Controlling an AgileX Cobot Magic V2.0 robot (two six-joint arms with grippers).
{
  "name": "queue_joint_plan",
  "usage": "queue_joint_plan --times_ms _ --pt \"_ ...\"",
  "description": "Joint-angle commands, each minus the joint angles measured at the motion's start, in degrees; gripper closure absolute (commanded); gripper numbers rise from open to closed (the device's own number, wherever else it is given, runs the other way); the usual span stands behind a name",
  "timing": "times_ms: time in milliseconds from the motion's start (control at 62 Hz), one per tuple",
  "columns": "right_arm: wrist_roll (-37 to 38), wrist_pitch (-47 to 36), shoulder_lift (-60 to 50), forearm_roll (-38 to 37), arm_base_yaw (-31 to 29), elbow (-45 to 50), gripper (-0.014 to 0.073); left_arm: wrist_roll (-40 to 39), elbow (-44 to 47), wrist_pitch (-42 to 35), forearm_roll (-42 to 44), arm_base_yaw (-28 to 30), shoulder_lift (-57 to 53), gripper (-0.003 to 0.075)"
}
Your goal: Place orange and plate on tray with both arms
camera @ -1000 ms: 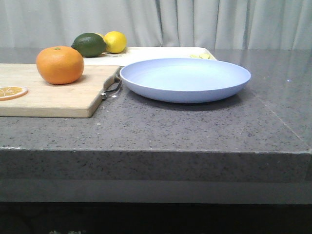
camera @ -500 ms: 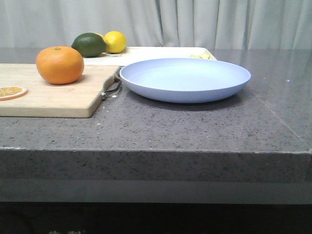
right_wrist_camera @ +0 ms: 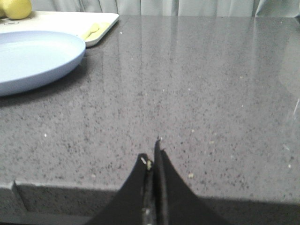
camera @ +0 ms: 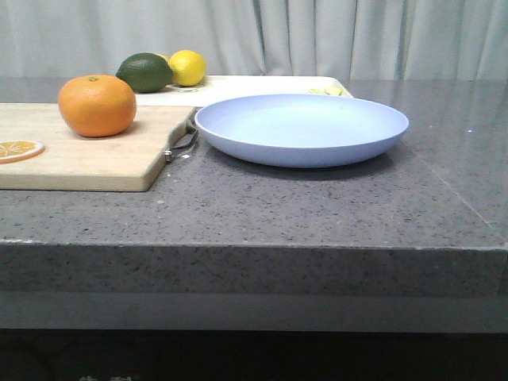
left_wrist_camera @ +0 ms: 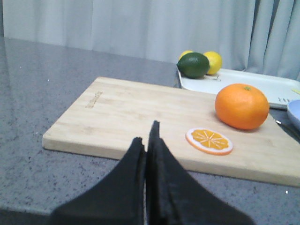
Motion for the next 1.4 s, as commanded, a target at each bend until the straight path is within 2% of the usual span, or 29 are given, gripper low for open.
queue_joint_plan --times_ms 0,177,274,452,581,806,887,952,1032,1129,1210,1387 --pt "-0.5 -0.9 -1.0 0.1 0.0 -5.6 0.0703 -0.3 -3.7 -6.1 -0.8 0.1 -1.1 0.0738" --pt "-0.5 3.7 4.3 0.1 0.0 -15.7 0.0703 -0.3 -13.0 -3.5 -0.6 0.1 3.4 0.0738" --pt "-0.5 3.7 10.7 0.1 0.0 -21.1 0.0703 -0.3 -18.4 -0.2 -0.3 0.1 9.8 0.0738" --pt "-0.5 3.7 23.9 0.1 0.0 -29.4 0.0703 0.0 -25.1 -0.3 1.3 0.1 23.7 0.0738" --pt "-0.5 2.9 29.6 0.1 0.0 -32.5 0.0703 0.0 -27.3 -0.9 1.3 0.1 31.2 0.0738" --pt "-0.5 0.7 31.2 0.1 0.0 -32.6 0.0678 0.0 -27.5 -3.8 1.3 0.1 34.3 0.0720" --pt "-0.5 0.7 31.2 0.1 0.0 -32.6 0.0596 0.0 -27.4 -3.7 1.3 0.1 34.3 0.0622" --pt "-0.5 0.7 31.2 0.1 0.0 -32.6 0.0477 0.0 -27.4 -3.7 1.3 0.1 34.3 0.0478" --pt "-0.5 0.7 31.2 0.1 0.0 -32.6 0.0276 0.0 -27.4 -3.7 1.3 0.1 34.3 0.0246" --pt "-0.5 0.7 31.2 0.1 0.0 -32.6 0.0088 0.0 -27.4 -3.7 1.3 0.1 34.3 0.0064" --pt "-0.5 0.7 31.2 0.1 0.0 -32.6 -0.0023 0.0 -27.4 -3.7 1.3 0.1 34.3 0.0020" --pt "-0.5 0.7 31.2 0.1 0.0 -32.6 -0.0007 0.0 -27.3 -3.7 1.3 0.1 34.3 0.0062"
